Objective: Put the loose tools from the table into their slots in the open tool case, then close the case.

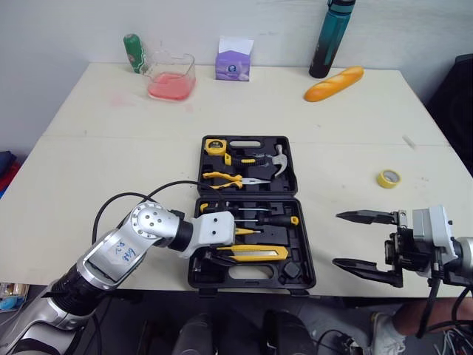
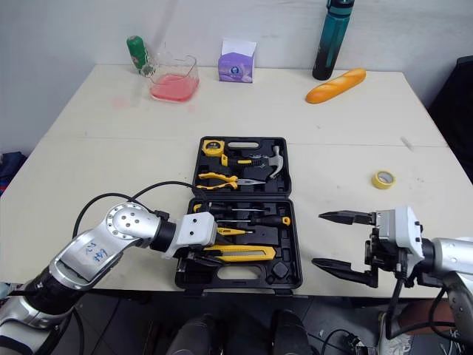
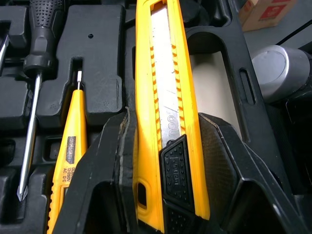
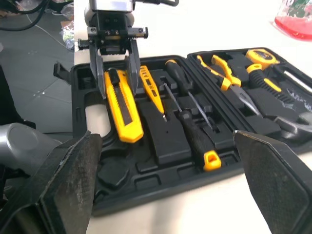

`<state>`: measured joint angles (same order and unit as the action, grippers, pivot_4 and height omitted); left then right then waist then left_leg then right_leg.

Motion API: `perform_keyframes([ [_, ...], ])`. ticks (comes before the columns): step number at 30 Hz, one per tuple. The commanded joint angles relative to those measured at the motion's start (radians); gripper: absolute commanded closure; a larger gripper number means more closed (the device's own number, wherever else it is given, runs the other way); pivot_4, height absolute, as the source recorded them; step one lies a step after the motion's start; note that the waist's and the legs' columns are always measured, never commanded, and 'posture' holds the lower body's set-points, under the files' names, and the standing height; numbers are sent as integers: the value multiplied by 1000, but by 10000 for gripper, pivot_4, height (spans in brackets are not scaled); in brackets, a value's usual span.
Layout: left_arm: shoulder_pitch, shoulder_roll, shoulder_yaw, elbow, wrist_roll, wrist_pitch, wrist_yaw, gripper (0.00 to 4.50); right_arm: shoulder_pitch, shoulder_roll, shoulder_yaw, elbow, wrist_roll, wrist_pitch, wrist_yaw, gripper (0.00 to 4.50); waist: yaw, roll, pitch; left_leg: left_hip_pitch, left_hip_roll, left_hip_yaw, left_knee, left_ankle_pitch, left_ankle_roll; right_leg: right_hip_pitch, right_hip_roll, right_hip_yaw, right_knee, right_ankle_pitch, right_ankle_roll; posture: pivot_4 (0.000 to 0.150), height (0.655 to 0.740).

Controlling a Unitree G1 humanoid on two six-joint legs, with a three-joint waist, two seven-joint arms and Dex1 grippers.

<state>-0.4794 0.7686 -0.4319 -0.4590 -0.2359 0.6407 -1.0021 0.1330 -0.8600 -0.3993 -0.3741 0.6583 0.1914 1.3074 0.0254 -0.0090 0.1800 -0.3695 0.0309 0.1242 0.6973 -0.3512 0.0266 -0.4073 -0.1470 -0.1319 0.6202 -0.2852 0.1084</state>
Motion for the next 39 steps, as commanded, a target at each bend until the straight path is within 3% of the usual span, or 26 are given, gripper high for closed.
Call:
perform_keyframes([
  [1, 12, 8, -36, 10, 34, 22, -11, 31135, 4, -8, -38, -3, 13, -26, 16, 0, 0, 0, 0, 0, 0, 0, 0, 0, 0, 0, 0, 0, 0, 0, 0, 1500, 7400],
  [3, 12, 2, -35, 11, 41, -3, -12, 20856, 10, -6, -42, -5, 15, -29, 18, 0, 0, 0, 0, 0, 0, 0, 0, 0, 0, 0, 0, 0, 0, 0, 0, 1500, 7400],
  [8, -1, -2, -20, 5, 21, -13, -40, 364, 14, -10, -47, -14, 20, -27, 14, 0, 0, 0, 0, 0, 0, 0, 0, 0, 0, 0, 0, 0, 0, 0, 0, 1500, 7400],
  [13, -24, -7, 1, 11, 21, -37, -56, 364, 16, -14, -52, -39, 31, -9, -1, 0, 0, 0, 0, 0, 0, -1, 0, 0, 0, 0, 0, -1, 0, 0, 0, 1500, 7400],
  [18, -33, -20, 71, -21, -62, -51, -99, 364, 10, -19, -52, -49, 34, 5, -11, 0, 0, 0, 0, -1, 0, -1, 0, 0, 0, 0, 0, -1, 0, 0, 0, 1500, 7400],
  [26, 18, -65, 251, 20, -196, -209, -156, 364, -5, -20, -46, -35, 30, 4, -16, 0, -1, 0, 0, -1, 0, -1, 1, 0, 0, 0, 0, -1, 0, 0, 0, 1500, 7400],
  [33, 66, -86, 321, 86, -224, -311, -175, 364, -8, 5, -47, 34, 1, -49, -8, 0, -1, 0, 0, 0, 0, -1, 1, 0, 0, 0, 0, -1, 0, 0, 0, 1500, 7400],
  [39, 122, -131, 314, 109, -241, -344, -172, 18191, 13, 33, -30, 110, -29, -122, 23, 0, -1, 0, 0, 0, 0, -1, 0, 0, 0, 1, 0, -1, 0, 0, 0, 1500, 7400],
])
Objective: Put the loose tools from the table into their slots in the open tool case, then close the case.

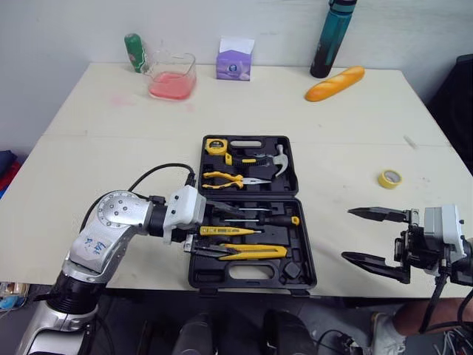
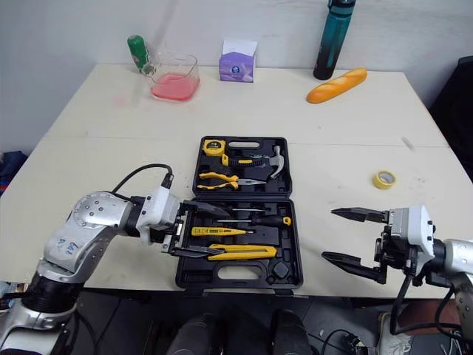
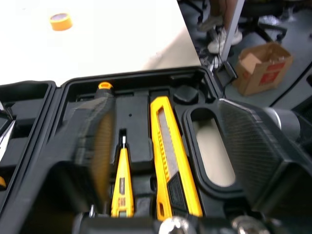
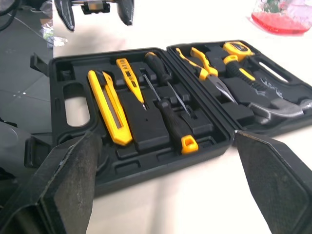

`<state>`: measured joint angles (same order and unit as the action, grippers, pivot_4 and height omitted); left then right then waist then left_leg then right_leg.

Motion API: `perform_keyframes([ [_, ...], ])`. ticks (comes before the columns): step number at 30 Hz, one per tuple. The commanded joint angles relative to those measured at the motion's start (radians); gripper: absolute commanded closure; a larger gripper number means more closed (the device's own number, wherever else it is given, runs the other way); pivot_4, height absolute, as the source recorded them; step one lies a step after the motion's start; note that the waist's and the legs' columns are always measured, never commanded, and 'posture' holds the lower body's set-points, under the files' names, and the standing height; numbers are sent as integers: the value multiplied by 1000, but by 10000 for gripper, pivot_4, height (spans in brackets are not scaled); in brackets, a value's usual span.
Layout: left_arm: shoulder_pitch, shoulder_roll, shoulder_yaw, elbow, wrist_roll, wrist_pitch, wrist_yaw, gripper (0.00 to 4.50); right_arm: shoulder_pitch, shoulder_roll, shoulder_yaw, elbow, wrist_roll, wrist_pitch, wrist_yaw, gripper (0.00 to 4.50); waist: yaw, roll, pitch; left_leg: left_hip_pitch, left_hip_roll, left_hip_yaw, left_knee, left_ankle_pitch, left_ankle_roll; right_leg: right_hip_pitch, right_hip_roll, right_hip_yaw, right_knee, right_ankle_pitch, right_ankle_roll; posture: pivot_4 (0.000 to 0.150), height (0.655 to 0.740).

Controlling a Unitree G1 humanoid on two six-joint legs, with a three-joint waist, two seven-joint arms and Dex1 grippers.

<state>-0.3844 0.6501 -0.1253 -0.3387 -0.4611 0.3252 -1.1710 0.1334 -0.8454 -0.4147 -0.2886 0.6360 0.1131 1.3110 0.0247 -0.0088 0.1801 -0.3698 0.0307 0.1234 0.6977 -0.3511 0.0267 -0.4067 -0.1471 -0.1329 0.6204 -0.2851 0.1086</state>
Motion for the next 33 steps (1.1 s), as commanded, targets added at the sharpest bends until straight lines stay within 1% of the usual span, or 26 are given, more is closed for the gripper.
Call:
perform_keyframes([
  [1, 31, -17, 5, -11, -11, -34, 2, 22564, 14, 21, -15, 32, -7, -51, 22, 0, 0, 0, 0, 0, 0, 0, 0, 0, 0, 0, 0, 0, 0, 0, 0, 1500, 7400],
  [6, 54, -17, -46, -4, 41, -49, 6, 44918, 19, 26, -13, 35, -8, -65, 28, 0, -1, 0, 0, 0, 0, 0, 0, 0, 0, 0, 0, 0, 0, 0, 0, 1500, 7400],
  [13, 60, -24, -112, 29, 121, -69, 27, 44918, 27, 33, -6, 41, -13, -78, 30, 0, 0, 0, 0, 0, 0, 0, 0, 0, 0, 0, 0, 0, 0, 0, 0, 1500, 7400],
  [24, 65, -81, -153, 116, 197, -128, 69, 44918, 54, 36, -6, 44, -13, -103, 30, 0, 0, 0, 0, 0, 0, 0, 0, 0, 0, 0, 0, 0, 0, 0, 0, 1500, 7400],
  [29, 75, -74, -157, 123, 224, -111, 91, 44918, 66, 33, -11, 37, -12, -106, 23, 0, 0, 0, 0, 0, 0, 0, 0, 0, 0, 0, 0, 0, 0, 0, 0, 1500, 7400],
  [33, 75, -47, -196, 128, 267, -75, 78, 44918, 69, 30, -9, 26, -10, -101, 15, 0, 0, 0, 0, 0, 0, 0, 0, 0, 0, 0, -1, 0, 0, 0, 0, 1500, 7400],
])
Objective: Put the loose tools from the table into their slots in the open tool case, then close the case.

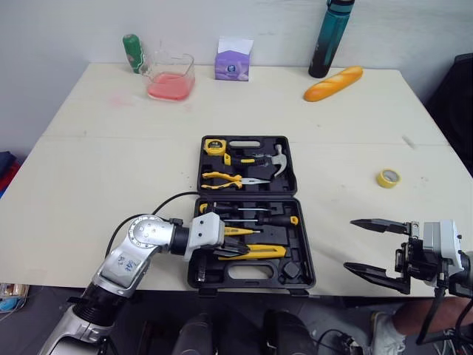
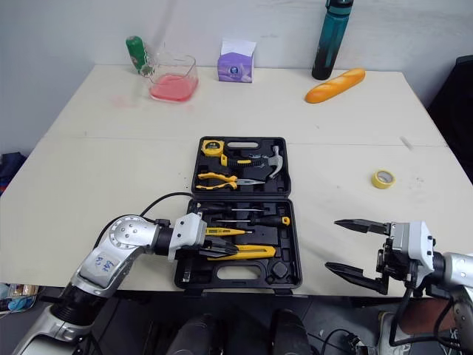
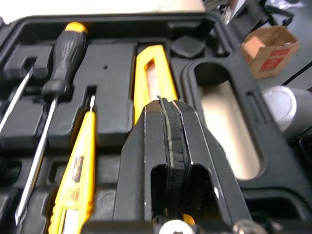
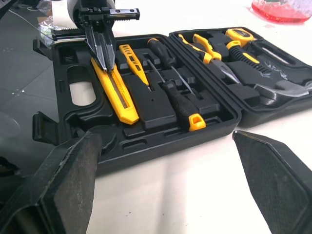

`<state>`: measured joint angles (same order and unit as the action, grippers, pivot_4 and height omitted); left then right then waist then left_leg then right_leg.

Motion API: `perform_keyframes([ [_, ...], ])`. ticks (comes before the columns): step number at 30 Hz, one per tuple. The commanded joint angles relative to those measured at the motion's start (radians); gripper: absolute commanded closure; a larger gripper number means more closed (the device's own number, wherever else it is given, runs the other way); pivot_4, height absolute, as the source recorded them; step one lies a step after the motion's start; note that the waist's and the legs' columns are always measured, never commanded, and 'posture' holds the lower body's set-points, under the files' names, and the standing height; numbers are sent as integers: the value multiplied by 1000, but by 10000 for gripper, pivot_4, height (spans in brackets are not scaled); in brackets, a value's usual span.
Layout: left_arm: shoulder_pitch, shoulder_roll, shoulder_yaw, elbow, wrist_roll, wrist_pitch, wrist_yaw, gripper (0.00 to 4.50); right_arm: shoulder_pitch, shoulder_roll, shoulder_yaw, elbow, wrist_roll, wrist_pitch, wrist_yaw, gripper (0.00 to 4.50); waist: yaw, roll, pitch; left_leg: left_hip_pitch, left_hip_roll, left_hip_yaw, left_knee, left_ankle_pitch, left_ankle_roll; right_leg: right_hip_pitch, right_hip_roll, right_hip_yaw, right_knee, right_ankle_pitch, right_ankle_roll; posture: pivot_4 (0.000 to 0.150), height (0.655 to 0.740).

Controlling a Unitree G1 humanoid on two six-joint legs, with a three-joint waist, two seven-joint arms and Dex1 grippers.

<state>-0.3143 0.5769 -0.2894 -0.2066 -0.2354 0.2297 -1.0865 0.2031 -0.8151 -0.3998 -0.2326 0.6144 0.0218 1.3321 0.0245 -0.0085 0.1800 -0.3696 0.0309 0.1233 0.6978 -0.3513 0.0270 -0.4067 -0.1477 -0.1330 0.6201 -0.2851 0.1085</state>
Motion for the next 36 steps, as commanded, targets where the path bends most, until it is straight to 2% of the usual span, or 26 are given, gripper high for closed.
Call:
perform_keyframes([
  [1, 5, 30, -38, -3, 50, 28, -2, 44918, -1, -1, -23, -32, 12, -9, -7, 0, 0, 0, 0, 0, 0, 0, 0, 0, 0, 0, 0, 0, 0, 0, 0, 1500, 7400],
  [5, 10, 37, -55, -1, 56, 55, 5, 44918, -5, -6, -23, -45, 16, 4, -20, 0, 0, 2, -1, 1, 0, 0, 0, 0, 0, 0, 0, 0, 0, 0, 0, 1500, 7400],
  [14, 8, 68, -144, 95, 177, 87, 53, 44918, -23, -6, -8, -76, 14, 36, -61, 0, 2, 8, -5, 6, 0, -2, 0, -1, 1, 8, -1, 0, -3, 0, 0, 1500, 7400],
  [17, 20, 51, -122, 91, 141, 86, 60, 44918, -30, -7, -10, -79, 12, 44, -72, 0, 2, 11, -8, 15, 1, -3, -2, -7, 3, 18, -1, 1, -8, 0, 0, 1500, 7400],
  [24, 15, 39, -76, 93, 115, 23, 57, 44918, -33, -12, -23, -72, 9, 49, -86, 0, 1, 13, -9, 16, 2, -3, -3, -7, 2, 18, -2, 4, -9, 0, -1, 1500, 7400],
  [29, -16, 47, 40, 44, 28, -112, 25, 44918, -53, -31, -56, -29, 2, 47, -93, 0, -1, 13, -7, 14, 2, -3, -3, -7, 2, 16, -2, 4, -8, 0, -1, 1500, 7400],
  [32, -38, 58, 107, 59, -4, -146, 15, 35096, -63, -47, -67, -13, 0, 52, -94, 0, -2, 12, -6, 12, 2, -3, -3, -7, 1, 14, -2, 3, -8, 0, -1, 1500, 7400],
  [36, -33, 103, 236, 32, -102, -126, -15, 17560, -124, -112, -102, 59, -5, 66, -82, 0, -5, 12, -5, 10, 2, -1, -3, -7, 2, 13, -2, 0, -9, 0, 0, 1500, 7400],
])
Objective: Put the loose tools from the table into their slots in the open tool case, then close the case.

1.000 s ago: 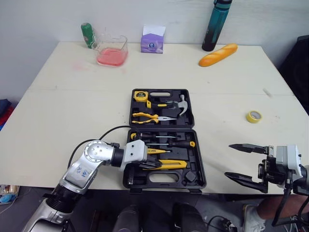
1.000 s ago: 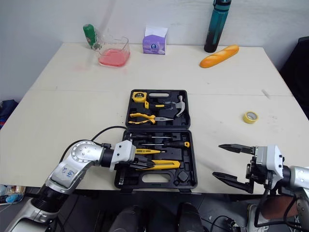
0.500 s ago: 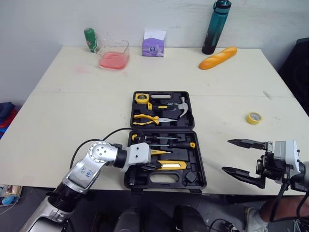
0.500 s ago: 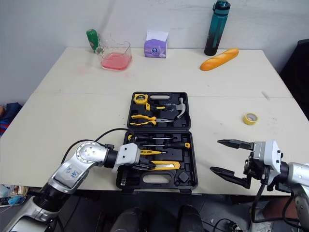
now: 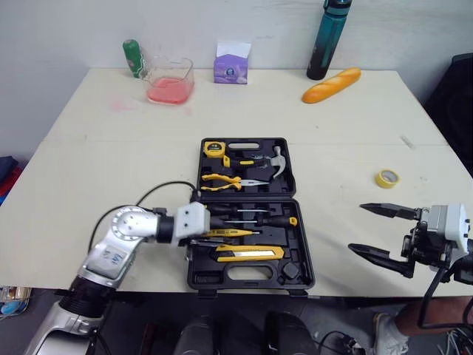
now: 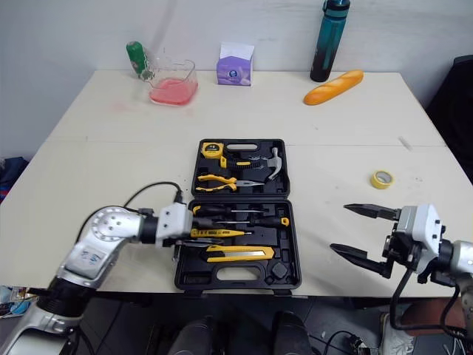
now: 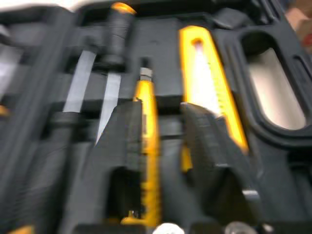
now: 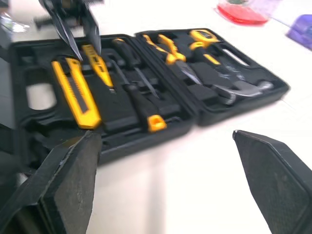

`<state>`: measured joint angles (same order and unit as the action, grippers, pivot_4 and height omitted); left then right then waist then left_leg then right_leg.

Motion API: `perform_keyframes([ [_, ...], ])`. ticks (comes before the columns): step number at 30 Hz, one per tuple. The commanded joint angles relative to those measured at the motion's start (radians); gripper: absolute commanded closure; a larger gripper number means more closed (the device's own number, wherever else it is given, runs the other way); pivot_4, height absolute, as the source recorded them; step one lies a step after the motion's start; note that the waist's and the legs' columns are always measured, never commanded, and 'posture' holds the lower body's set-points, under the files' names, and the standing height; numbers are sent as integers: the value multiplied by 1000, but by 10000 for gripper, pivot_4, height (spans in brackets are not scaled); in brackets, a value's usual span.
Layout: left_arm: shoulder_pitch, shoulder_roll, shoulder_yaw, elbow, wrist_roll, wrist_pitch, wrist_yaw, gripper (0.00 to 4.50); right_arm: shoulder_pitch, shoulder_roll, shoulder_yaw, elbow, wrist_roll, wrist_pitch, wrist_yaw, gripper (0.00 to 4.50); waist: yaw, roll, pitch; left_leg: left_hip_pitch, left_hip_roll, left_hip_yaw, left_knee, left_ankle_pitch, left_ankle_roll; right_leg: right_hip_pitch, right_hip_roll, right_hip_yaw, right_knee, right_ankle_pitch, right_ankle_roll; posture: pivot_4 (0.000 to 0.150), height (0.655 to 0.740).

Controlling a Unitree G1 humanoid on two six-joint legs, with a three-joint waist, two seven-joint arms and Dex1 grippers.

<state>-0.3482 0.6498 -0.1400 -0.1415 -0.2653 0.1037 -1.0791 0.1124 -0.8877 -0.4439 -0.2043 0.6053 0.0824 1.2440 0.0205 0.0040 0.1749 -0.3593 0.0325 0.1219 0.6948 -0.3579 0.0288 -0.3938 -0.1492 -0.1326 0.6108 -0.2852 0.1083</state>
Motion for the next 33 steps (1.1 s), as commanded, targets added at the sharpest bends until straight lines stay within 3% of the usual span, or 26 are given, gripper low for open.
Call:
perform_keyframes([
  [1, 7, 40, 98, -36, -78, -1, -28, 12525, -43, -48, -60, 43, 2, 7, 7, 0, -1, -1, 1, 0, 0, 0, 0, 0, 0, 0, 0, 0, 0, 0, 0, 1500, 7400],
  [4, 71, 137, 255, 13, -118, 11, -47, 378, -142, -135, -66, 182, -44, 6, 14, 0, -7, -1, 3, 0, 0, 1, 0, 0, 0, 0, 0, -2, -1, 0, 0, 1500, 7400],
  [10, 158, 233, 480, 184, -110, -14, 20, 378, -249, -242, -63, 488, -209, -131, -26, 0, -19, 0, 6, 0, 0, 2, -2, 0, 0, -1, 0, -3, -1, 0, 0, 1500, 7400],
  [17, 265, 246, 684, 356, -83, -75, 128, 378, -324, -296, -72, 843, -335, -328, -142, 0, -32, 0, 8, 0, 0, 5, -7, 0, 1, -3, 0, -3, -2, 0, 1, 1500, 7400],
  [24, 409, 256, 805, 488, -54, -170, 178, 378, -384, -313, -65, 1009, -434, -391, -372, 0, -55, 1, 9, 1, 0, 8, -11, 0, -1, -6, -1, 0, -2, 0, 1, 1500, 7400],
  [33, 449, 252, 802, 417, -74, -174, 195, 378, -372, -265, -51, 1005, -400, -369, -390, 0, -54, 0, 9, 1, 2, 17, -12, 0, -3, -16, -2, 10, 2, 0, 1, 1500, 7400],
])
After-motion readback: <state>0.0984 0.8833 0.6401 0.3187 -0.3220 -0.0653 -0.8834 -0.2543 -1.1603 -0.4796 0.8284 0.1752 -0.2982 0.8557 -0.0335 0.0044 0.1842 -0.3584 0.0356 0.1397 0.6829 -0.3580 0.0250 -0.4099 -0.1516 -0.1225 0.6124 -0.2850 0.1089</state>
